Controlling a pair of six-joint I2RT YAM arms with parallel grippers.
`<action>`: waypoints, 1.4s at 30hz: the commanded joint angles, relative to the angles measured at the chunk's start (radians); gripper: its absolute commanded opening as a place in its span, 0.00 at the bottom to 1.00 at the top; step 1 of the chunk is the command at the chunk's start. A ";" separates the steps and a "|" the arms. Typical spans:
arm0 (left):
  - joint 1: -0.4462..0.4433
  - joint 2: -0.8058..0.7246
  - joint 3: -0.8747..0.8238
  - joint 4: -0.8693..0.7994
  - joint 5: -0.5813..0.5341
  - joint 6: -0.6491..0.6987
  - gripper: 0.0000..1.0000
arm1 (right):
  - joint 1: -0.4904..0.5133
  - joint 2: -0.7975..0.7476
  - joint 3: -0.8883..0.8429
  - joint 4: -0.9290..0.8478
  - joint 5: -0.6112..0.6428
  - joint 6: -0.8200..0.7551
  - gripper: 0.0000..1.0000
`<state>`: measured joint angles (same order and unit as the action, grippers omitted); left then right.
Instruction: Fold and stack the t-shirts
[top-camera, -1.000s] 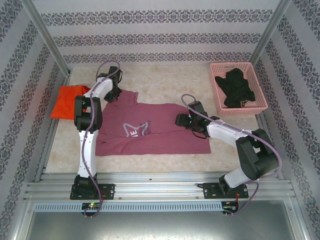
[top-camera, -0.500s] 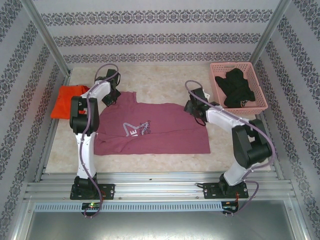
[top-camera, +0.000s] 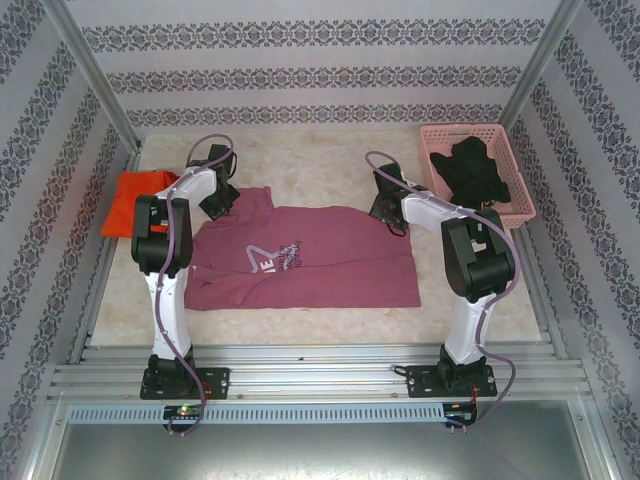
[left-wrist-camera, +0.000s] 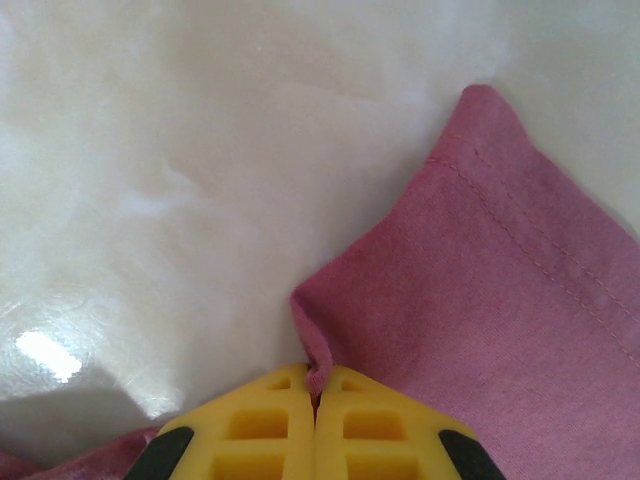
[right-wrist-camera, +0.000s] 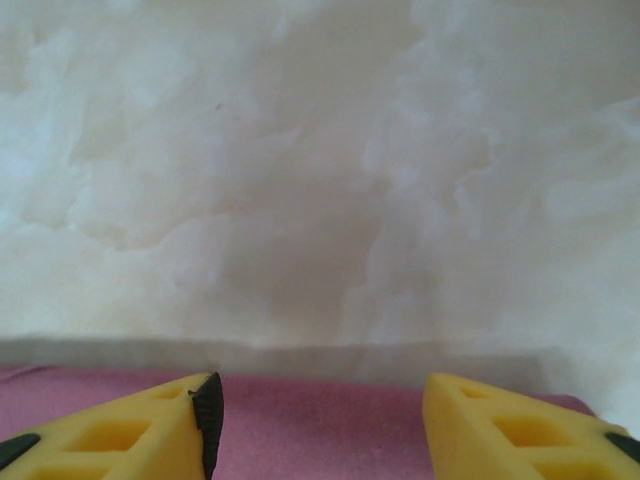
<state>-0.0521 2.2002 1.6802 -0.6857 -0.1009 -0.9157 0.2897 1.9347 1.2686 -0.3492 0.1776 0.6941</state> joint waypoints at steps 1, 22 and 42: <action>0.012 -0.025 -0.023 0.015 0.015 0.021 0.00 | -0.009 0.006 -0.030 -0.021 -0.100 -0.073 0.50; 0.012 -0.083 -0.072 0.025 0.012 0.023 0.00 | 0.044 -0.132 -0.137 0.042 -0.078 -0.228 0.00; 0.021 -0.160 -0.174 0.055 0.007 0.024 0.00 | 0.405 -0.563 -0.584 0.198 0.242 -0.141 0.39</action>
<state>-0.0498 2.0892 1.5227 -0.6415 -0.0856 -0.9154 0.6796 1.4586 0.7067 -0.1928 0.3386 0.5411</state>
